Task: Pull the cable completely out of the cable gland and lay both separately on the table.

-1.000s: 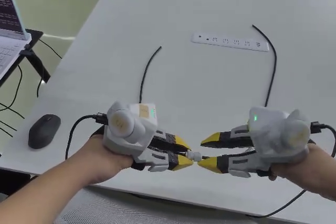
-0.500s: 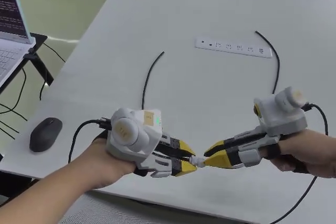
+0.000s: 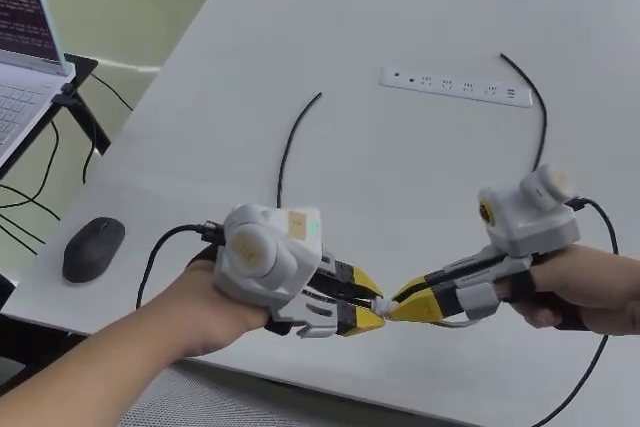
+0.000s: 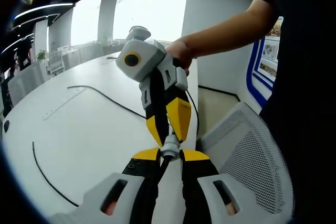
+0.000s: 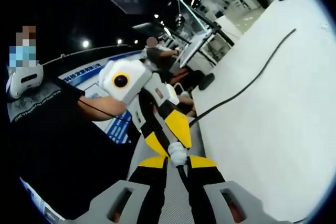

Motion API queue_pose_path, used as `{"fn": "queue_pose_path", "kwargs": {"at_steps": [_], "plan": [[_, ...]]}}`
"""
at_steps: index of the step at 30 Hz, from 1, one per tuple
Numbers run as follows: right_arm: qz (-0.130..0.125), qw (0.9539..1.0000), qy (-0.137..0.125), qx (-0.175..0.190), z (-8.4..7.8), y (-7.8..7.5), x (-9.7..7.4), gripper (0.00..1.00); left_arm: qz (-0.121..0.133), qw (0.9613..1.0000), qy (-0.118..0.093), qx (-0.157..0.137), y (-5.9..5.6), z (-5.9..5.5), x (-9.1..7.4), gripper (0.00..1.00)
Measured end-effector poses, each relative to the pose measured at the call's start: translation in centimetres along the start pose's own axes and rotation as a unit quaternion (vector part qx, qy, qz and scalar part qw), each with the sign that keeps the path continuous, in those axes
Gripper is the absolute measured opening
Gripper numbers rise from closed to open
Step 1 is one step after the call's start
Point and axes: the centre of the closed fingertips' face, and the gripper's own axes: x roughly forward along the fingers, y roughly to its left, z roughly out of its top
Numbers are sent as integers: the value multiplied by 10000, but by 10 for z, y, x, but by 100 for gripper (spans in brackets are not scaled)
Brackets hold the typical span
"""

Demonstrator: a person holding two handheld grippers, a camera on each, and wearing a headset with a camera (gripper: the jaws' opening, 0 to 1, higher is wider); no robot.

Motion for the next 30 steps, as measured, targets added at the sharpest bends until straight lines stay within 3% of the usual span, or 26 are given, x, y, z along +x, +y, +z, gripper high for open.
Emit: {"fn": "queue_pose_path", "kwargs": {"at_steps": [7,10,13,16,17,18,20,21,22,24,25,26,27,28,29,30], "plan": [[-88,9998,-33,-192,1,-4,1,8,-12,10000,34,-67,3,-3,0,15],[-232,9980,30,-587,2,-5,2,8,-13,9999,29,-112,3,-4,0,15],[-538,9904,230,-1249,1,-5,3,8,-35,9997,40,-220,3,-5,-1,15],[-842,9781,373,-1868,1,-4,5,7,-59,9996,42,-287,3,-6,-2,15],[-986,9716,427,-2109,2,-4,5,7,-61,9995,44,-302,3,-7,-3,15],[-1026,9688,453,-2208,2,-4,6,7,-74,9994,45,-323,3,-7,-3,15],[-1268,9555,537,-2610,2,-4,6,7,-80,9993,33,-355,3,-7,-4,15],[-1429,9465,557,-2839,3,-4,6,7,-65,9993,25,-354,3,-7,-5,15],[-1521,9427,544,-2920,3,-5,6,7,-85,9991,22,-403,2,-8,-6,15],[-1749,9248,648,-3315,2,-4,6,7,-87,9991,-6,-422,2,-8,-6,15],[-1896,9136,691,-3530,1,-5,7,7,-93,9989,-11,-468,2,-7,-6,15],[-1988,9063,723,-3660,1,-5,7,7,-91,9988,-14,-477,1,-7,-6,15],[-2141,8938,787,-3861,1,-5,7,7,-94,9988,-27,-473,1,-7,-7,15],[-2232,8873,816,-3952,1,-5,8,7,-97,9987,-28,-495,1,-7,-7,15],[-2371,8757,846,-4121,1,-5,9,7,-97,9986,-32,-516,1,-8,-8,15],[-2460,8674,867,-4238,2,-5,9,7,-97,9984,-52,-559,2,-8,-9,15]]}}
